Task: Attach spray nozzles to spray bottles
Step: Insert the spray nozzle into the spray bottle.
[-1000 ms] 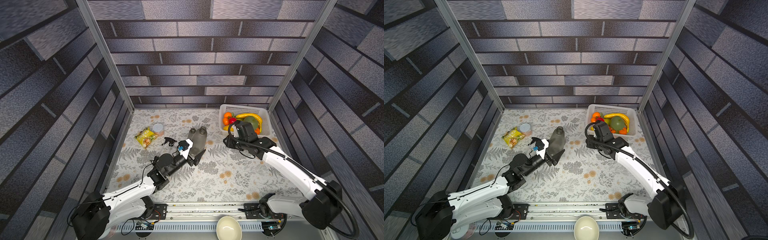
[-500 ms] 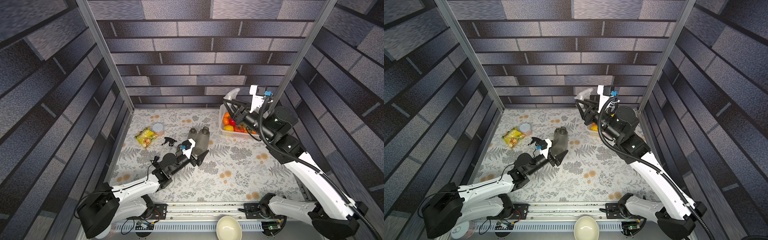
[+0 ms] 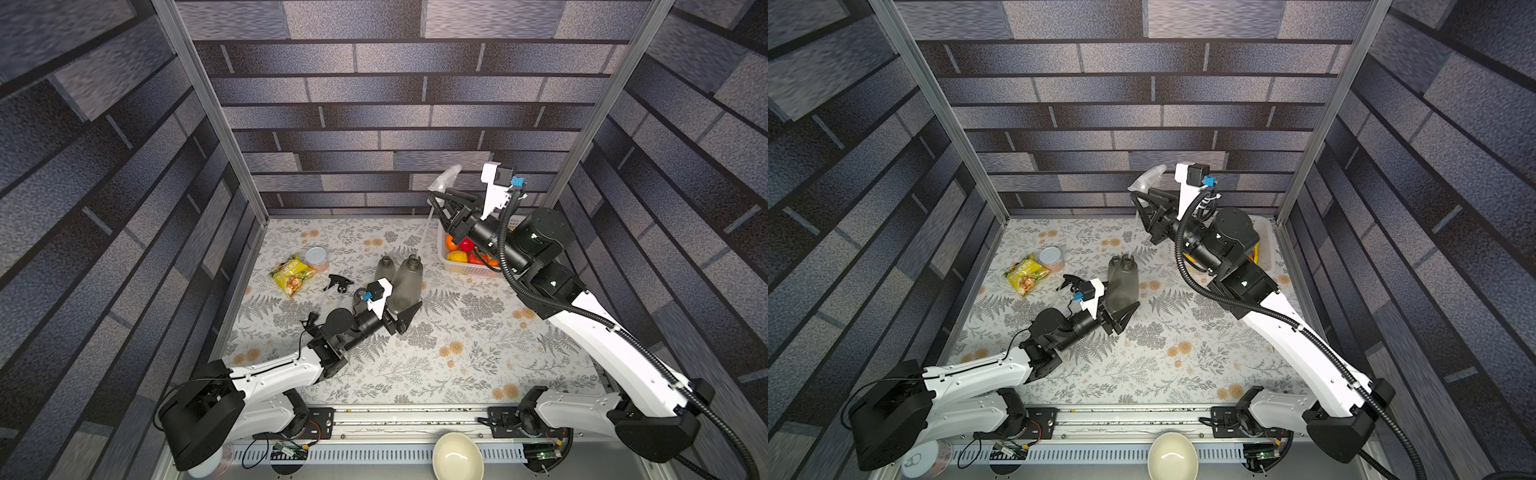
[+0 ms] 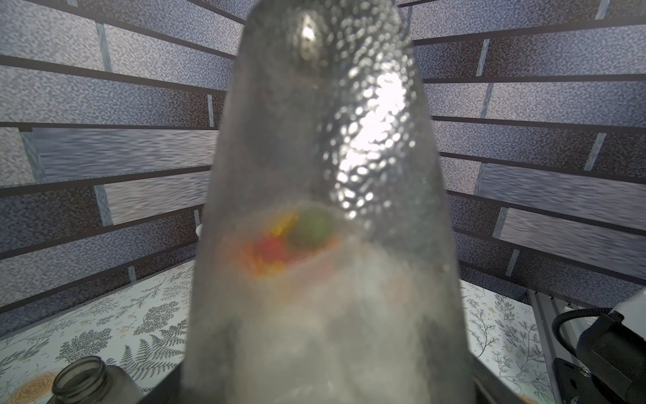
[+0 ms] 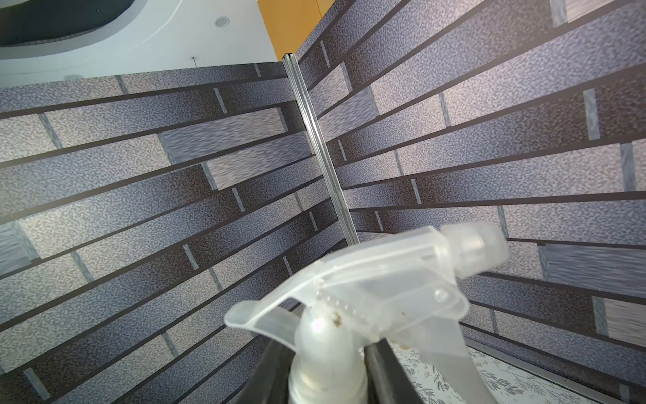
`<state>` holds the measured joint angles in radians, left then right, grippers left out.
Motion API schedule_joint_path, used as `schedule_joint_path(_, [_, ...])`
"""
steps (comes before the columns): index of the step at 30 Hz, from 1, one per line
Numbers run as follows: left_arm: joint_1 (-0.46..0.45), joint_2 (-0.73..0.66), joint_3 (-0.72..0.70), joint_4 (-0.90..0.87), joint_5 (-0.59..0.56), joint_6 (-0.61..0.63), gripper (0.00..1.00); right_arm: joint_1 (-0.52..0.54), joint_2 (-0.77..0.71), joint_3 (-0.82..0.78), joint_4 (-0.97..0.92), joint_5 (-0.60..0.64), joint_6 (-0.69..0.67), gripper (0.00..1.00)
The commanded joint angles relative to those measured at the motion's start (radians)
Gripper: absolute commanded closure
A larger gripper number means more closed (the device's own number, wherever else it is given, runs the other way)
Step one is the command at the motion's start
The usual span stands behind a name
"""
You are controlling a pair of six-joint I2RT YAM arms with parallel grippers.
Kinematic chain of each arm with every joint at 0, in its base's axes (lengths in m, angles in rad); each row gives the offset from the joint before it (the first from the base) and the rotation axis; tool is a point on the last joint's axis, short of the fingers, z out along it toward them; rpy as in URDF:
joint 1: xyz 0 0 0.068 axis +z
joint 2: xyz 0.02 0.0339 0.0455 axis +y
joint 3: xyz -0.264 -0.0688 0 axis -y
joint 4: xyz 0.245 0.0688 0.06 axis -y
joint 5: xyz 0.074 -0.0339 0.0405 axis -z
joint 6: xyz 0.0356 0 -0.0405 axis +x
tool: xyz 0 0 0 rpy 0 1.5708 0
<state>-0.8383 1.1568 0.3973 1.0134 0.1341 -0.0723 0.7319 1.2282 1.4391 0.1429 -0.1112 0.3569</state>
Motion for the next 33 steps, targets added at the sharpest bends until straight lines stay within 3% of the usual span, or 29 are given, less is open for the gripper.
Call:
schedule_joint_path(1, [-0.003, 0.002, 0.023, 0.056, 0.012, -0.03, 0.15, 0.025, 0.005, 0.001, 0.064, -0.007, -0.023, 0.69])
schedule_joint_path(21, [0.03, 0.08, 0.082, 0.157, 0.024, -0.124, 0.16, 0.087, -0.071, -0.328, 0.243, -0.055, 0.019, 0.68])
schedule_joint_path(33, [0.04, 0.087, 0.084, 0.176, 0.039, -0.146, 0.16, 0.098, -0.042, -0.412, 0.321, -0.061, 0.043, 0.68])
